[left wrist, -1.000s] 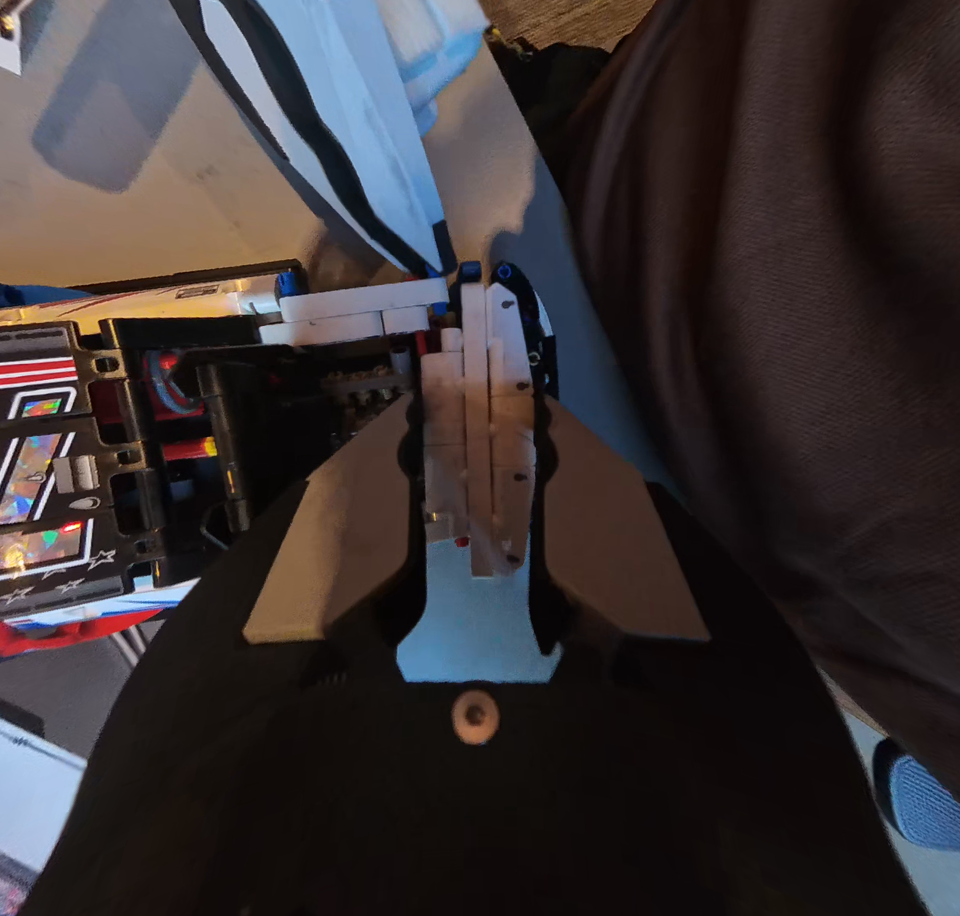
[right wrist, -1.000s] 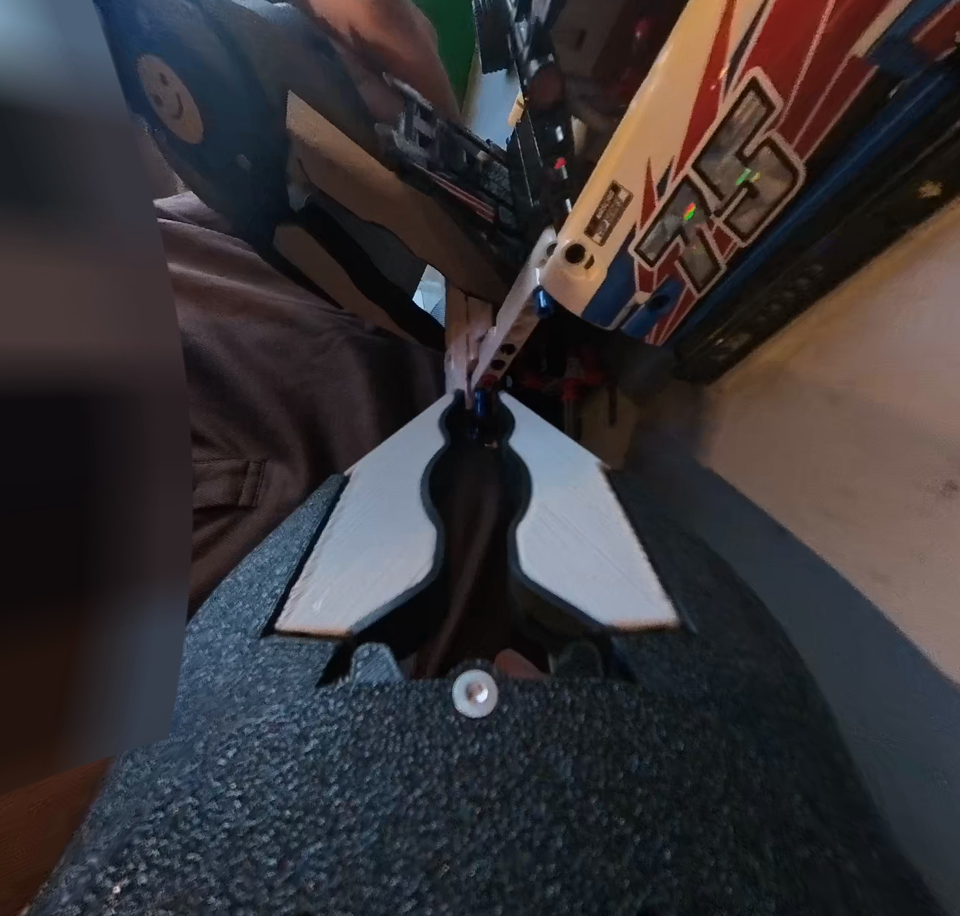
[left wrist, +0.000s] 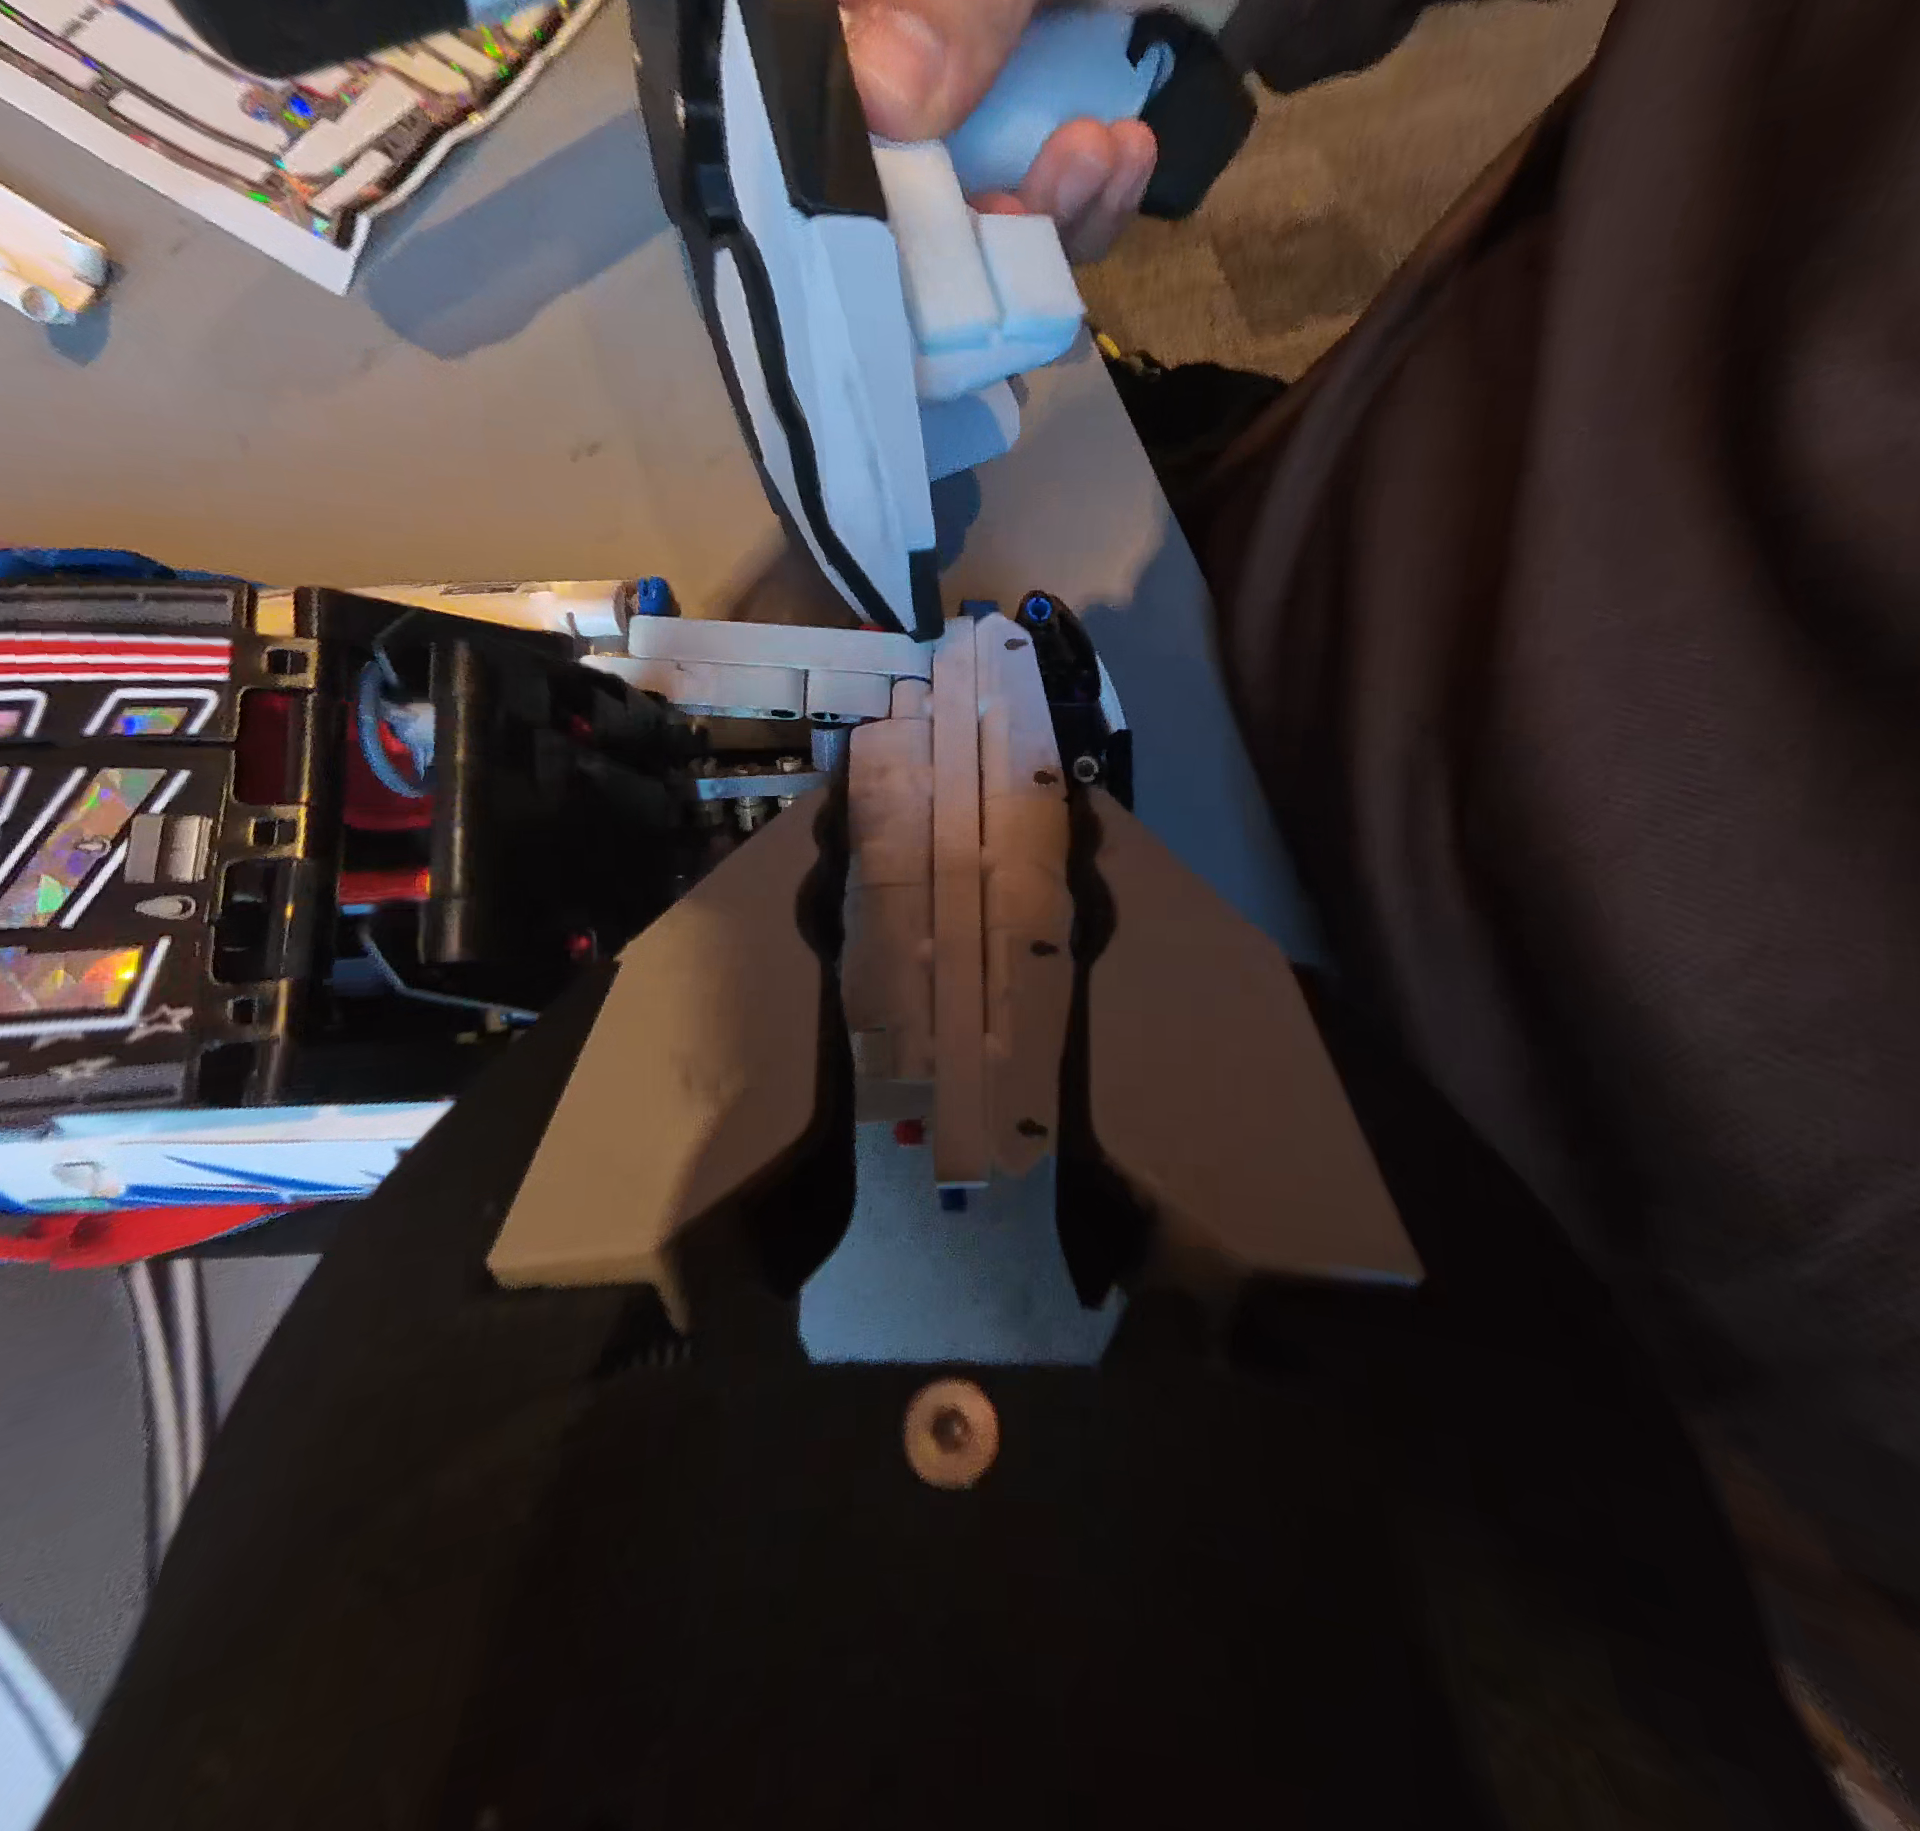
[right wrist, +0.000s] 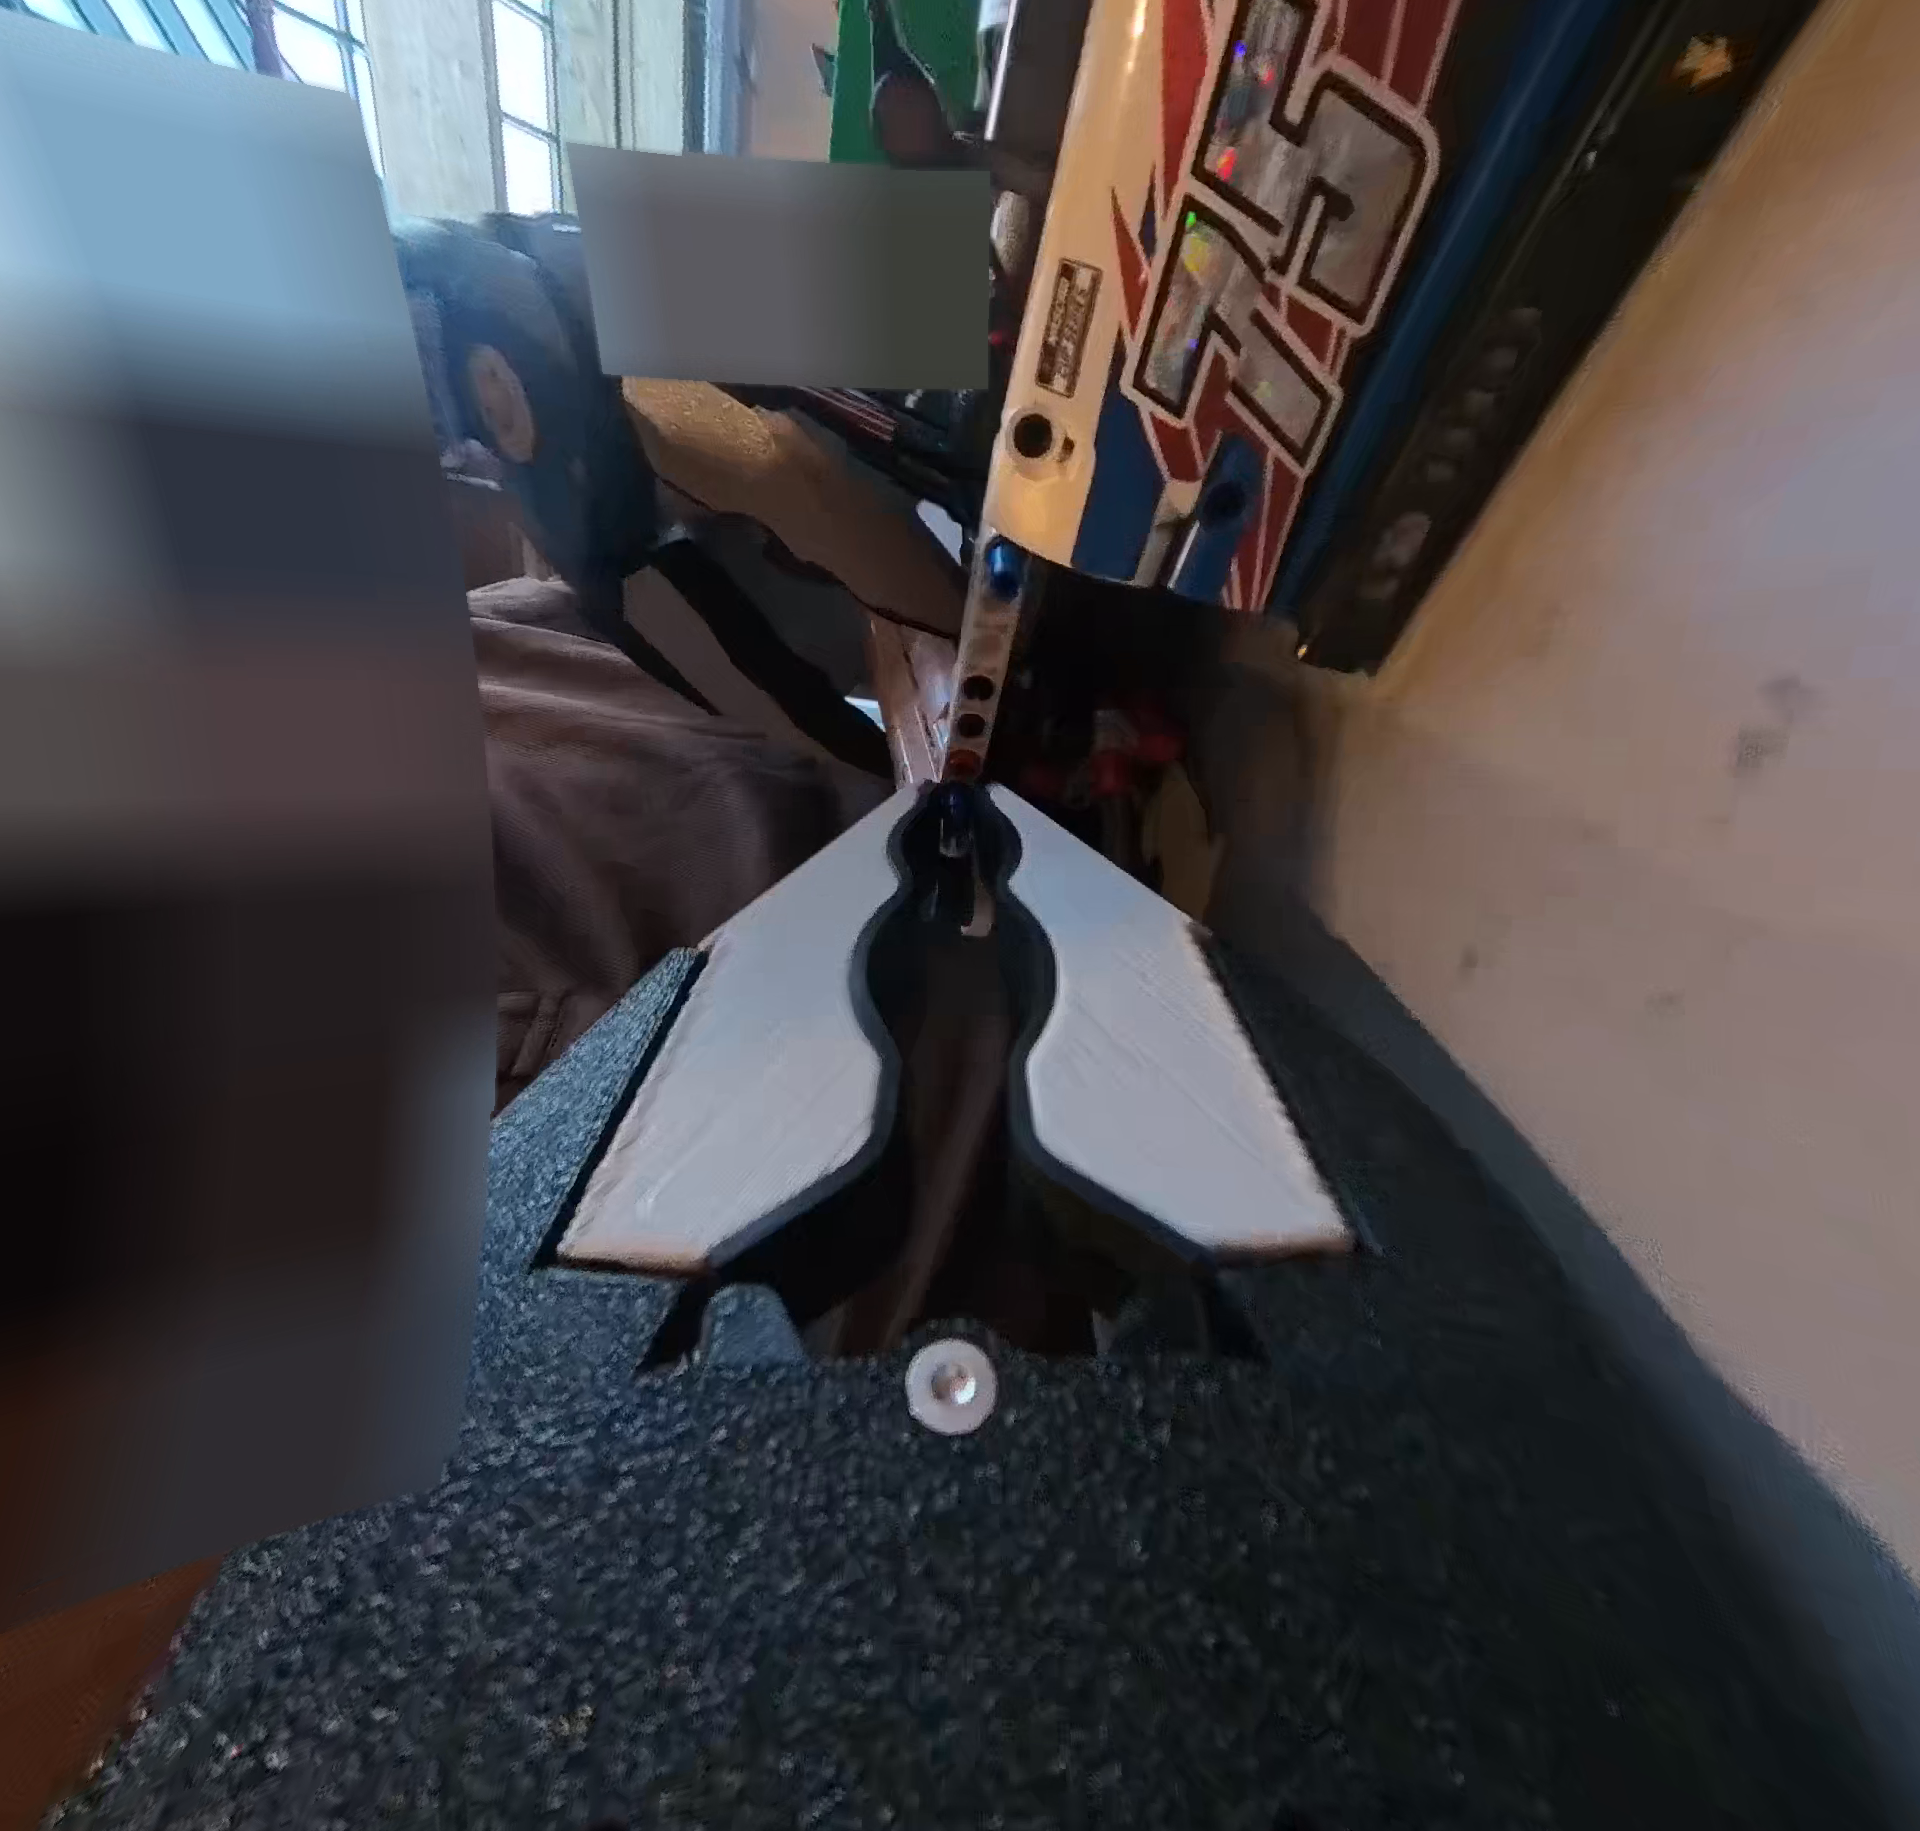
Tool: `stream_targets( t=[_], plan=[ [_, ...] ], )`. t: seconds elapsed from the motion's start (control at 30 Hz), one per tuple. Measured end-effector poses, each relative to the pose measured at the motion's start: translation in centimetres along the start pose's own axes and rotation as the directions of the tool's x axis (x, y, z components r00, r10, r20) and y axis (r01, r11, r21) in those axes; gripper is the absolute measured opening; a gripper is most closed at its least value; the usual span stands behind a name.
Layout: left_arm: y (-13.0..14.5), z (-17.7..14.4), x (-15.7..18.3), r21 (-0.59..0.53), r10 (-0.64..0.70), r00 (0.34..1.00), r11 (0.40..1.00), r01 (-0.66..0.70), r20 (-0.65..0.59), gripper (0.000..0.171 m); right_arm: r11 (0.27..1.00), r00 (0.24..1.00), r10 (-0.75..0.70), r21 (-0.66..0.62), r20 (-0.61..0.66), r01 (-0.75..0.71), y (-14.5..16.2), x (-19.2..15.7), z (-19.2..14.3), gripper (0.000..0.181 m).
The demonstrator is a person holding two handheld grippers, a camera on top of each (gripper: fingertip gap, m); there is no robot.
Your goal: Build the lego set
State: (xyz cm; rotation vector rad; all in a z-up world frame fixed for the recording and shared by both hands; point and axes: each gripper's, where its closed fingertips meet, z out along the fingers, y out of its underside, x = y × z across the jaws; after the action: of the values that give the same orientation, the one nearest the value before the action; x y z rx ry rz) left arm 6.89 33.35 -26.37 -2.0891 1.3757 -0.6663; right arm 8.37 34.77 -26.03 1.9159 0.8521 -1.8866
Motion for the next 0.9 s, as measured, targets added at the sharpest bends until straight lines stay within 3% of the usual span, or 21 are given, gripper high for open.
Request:
stream_targets(
  t=[0.17,0.5,0.57,0.6,0.9],
  plan=[
    [-0.6,0.3,-0.1,0.137,0.004,0.999,0.991,-0.011,0.050,0.041,1.000,1.000,-0.005,0.021,0.019,0.005,-0.2,-0.4,-0.8,0.007],
    [-0.6,0.3,-0.1,0.088,-0.005,1.000,0.996,0.003,0.024,0.040,0.999,0.998,-0.027,-0.020,-0.065,0.025,0.3,0.4,-2.3,0.018],
    [-0.6,0.4,-0.1,0.076,-0.006,1.000,0.997,0.004,0.022,0.040,0.999,0.998,-0.034,-0.025,-0.051,0.033,0.3,0.2,-2.0,0.014],
    [-0.5,0.4,-0.1,0.065,-0.005,1.000,0.998,0.003,0.022,0.040,0.999,0.999,-0.040,-0.027,-0.032,0.039,0.2,-0.1,-1.8,0.004],
    [-0.4,0.5,0.4,-0.006,-0.006,1.000,1.000,0.006,0.018,0.040,0.999,0.999,-0.020,-0.030,0.026,0.021,-0.2,-0.7,-1.6,0.004]
  ],
)
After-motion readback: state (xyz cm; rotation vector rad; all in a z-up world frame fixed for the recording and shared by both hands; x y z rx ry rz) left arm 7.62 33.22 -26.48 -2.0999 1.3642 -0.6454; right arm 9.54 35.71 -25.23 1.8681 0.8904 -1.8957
